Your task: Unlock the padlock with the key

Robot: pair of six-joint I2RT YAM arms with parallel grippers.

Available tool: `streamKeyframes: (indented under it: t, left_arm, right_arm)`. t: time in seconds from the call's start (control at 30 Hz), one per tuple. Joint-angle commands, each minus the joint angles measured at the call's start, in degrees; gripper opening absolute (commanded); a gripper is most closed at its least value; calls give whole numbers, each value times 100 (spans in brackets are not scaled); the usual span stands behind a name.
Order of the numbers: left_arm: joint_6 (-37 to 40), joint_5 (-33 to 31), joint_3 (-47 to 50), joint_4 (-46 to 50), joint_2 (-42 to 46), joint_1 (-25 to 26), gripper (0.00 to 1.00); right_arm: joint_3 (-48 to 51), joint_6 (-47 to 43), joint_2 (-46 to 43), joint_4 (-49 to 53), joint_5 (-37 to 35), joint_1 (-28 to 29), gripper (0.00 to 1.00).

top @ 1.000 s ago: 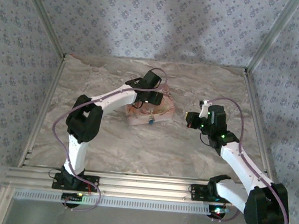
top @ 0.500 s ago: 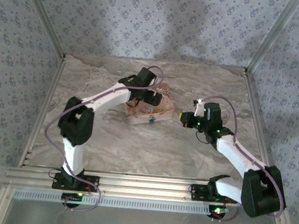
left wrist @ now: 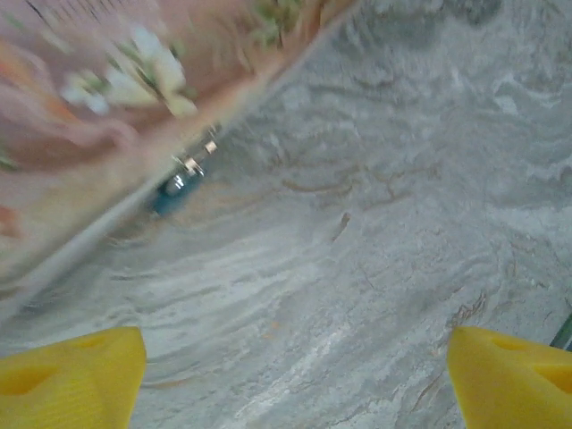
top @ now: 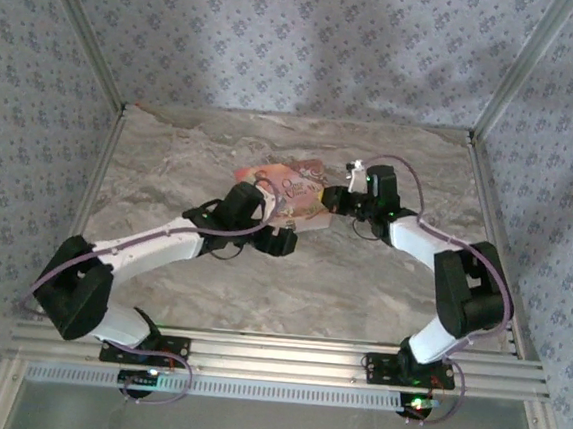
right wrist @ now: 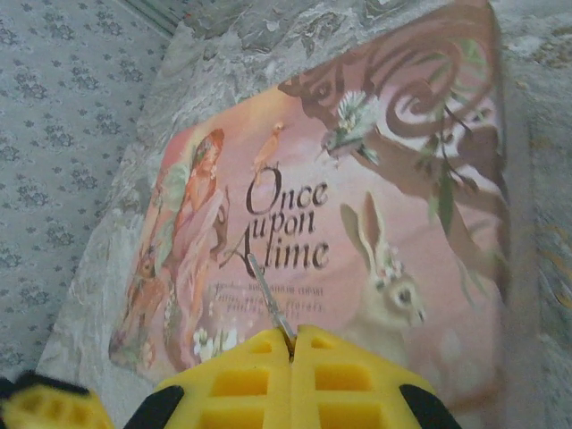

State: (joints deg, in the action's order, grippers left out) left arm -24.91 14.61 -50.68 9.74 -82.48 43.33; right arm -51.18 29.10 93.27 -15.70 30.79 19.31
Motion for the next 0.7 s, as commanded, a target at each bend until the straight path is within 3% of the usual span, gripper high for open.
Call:
streamKeyframes:
  t: [0.0, 0.3, 0.67]
  left_arm:
    - [-339, 184, 19, -653, -278, -15, 87]
    - [-341, 86, 80, -1079, -710, -412, 87]
    - [455, 344, -70, -1417, -941, -1057, 87]
  right_arm:
    - [-413, -56, 373, 75, -131, 15, 0]
    - [-123, -230, 465, 588, -432, 73, 0]
    - [367, -24, 84, 700, -395, 395, 0]
